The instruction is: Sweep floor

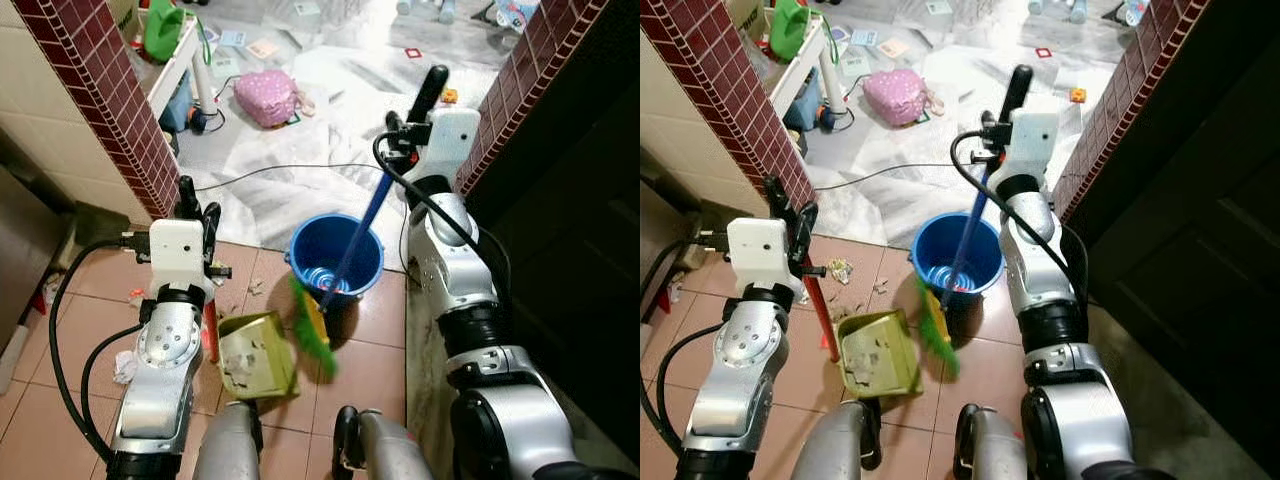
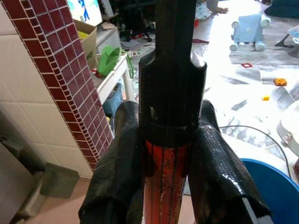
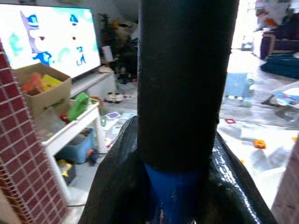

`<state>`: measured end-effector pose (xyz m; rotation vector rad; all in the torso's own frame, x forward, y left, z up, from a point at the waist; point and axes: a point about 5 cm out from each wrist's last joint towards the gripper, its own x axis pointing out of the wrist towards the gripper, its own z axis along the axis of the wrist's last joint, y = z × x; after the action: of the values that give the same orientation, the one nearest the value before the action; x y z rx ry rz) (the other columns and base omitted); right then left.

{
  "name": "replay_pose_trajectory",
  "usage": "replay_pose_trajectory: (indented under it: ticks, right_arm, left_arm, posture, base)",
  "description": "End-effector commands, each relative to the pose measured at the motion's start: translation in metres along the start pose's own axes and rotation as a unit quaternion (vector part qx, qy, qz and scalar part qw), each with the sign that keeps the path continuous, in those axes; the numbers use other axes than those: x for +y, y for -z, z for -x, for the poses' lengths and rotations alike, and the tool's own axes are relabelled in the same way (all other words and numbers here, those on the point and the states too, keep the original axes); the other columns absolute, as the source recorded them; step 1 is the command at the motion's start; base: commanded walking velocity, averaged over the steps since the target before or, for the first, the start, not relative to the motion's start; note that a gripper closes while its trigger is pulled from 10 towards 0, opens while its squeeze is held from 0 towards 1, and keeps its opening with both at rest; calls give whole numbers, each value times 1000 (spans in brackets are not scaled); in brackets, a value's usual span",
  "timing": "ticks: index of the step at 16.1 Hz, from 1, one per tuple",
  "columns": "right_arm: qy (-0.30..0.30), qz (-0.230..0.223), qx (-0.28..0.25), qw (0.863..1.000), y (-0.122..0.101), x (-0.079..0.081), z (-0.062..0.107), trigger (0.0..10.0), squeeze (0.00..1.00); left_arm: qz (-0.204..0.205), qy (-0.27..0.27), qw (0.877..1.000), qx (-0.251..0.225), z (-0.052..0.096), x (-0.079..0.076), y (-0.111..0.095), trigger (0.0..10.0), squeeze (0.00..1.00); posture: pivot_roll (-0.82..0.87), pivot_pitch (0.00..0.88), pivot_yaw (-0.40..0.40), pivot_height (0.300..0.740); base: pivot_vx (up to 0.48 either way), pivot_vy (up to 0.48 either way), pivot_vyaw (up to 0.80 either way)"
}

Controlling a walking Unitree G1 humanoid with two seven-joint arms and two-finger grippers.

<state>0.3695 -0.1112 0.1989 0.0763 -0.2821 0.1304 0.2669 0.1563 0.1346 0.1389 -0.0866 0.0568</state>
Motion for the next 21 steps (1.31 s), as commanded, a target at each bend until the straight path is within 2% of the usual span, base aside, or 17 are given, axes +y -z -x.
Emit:
replay_pose_trajectory:
  ticks: [1, 4, 6, 8, 9, 10, 12, 13, 15, 16, 17, 19, 20, 21]
  right_arm:
    - [15, 42, -30, 999, -12, -9, -4, 10000, 0]
    - [22, 54, -34, 998, -8, -16, -4, 10000, 0]
    - [-2, 47, -22, 999, -1, -16, 1, 10000, 0]
    - [-74, 47, 21, 996, 20, -16, 22, 10000, 0]
    - [-85, 51, 36, 994, 27, -19, 29, 10000, 0]
    - [-87, 76, 61, 991, 39, -31, 45, 10000, 0]
    - [-69, 110, 101, 986, 53, -49, 61, 10000, 0]
    - [-40, 153, 132, 979, 62, -66, 71, 10000, 0]
    - [-3, 169, 159, 973, 68, -80, 80, 10000, 0]
    - [7, 177, 165, 970, 70, -83, 81, 10000, 0]
    - [27, 201, 187, 961, 76, -88, 84, 10000, 0]
    - [47, 208, 208, 955, 82, -90, 86, 10000, 0]
    - [56, 215, 225, 949, 87, -92, 87, 10000, 0]
    - [61, 216, 231, 947, 88, -92, 86, 10000, 0]
  left_arm:
    - [-5, 2, 1000, -22, 0, 1, -10, 10000, 0]
    - [-6, 2, 1000, -21, 0, 1, -9, 10000, 0]
    - [-6, 2, 1000, -21, 1, 1, -10, 10000, 0]
    - [1, -6, 999, -32, 0, 5, -18, 10000, 0]
    - [-1, -10, 999, -37, -1, 7, -21, 10000, 0]
    - [3, -20, 999, -50, -3, 12, -29, 10000, 0]
    - [-2, -38, 997, -72, -5, 20, -41, 10000, 0]
    - [-2, -54, 995, -83, -8, 29, -49, 10000, 0]
    - [-4, -59, 994, -90, -13, 34, -55, 10000, 0]
    - [-3, -58, 994, -94, -14, 35, -58, 10000, 0]
    - [1, -59, 992, -109, -19, 36, -67, 10000, 0]
    - [7, -65, 989, -130, -26, 38, -82, 10000, 0]
    - [12, -72, 985, -158, -33, 43, -99, 10000, 0]
    - [13, -75, 982, -170, -35, 46, -107, 10000, 0]
  posture:
    - [25, 141, -42, 740]
    - [21, 144, -41, 740]
    - [23, 143, -41, 740]
    - [25, 142, -42, 740]
    - [25, 142, -42, 740]
    - [22, 136, -42, 740]
    - [13, 129, -35, 740]
    - [11, 127, -32, 740]
    - [12, 118, -26, 740]
    - [12, 118, -26, 740]
    - [14, 110, -25, 740]
    - [18, 104, -26, 740]
    - [18, 101, -27, 740]
    - [16, 100, -27, 740]
  base:
    - [0, 0, 0]
    - [0, 0, 0]
    - [0, 0, 0]
    - [0, 0, 0]
    - [0, 0, 0]
    - [0, 0, 0]
    - [0, 0, 0]
    - [0, 0, 0]
    - [0, 0, 0]
    - [0, 0, 0]
    - [0, 0, 0]
    - [0, 0, 0]
    - [0, 0, 0]
    - [0, 0, 0]
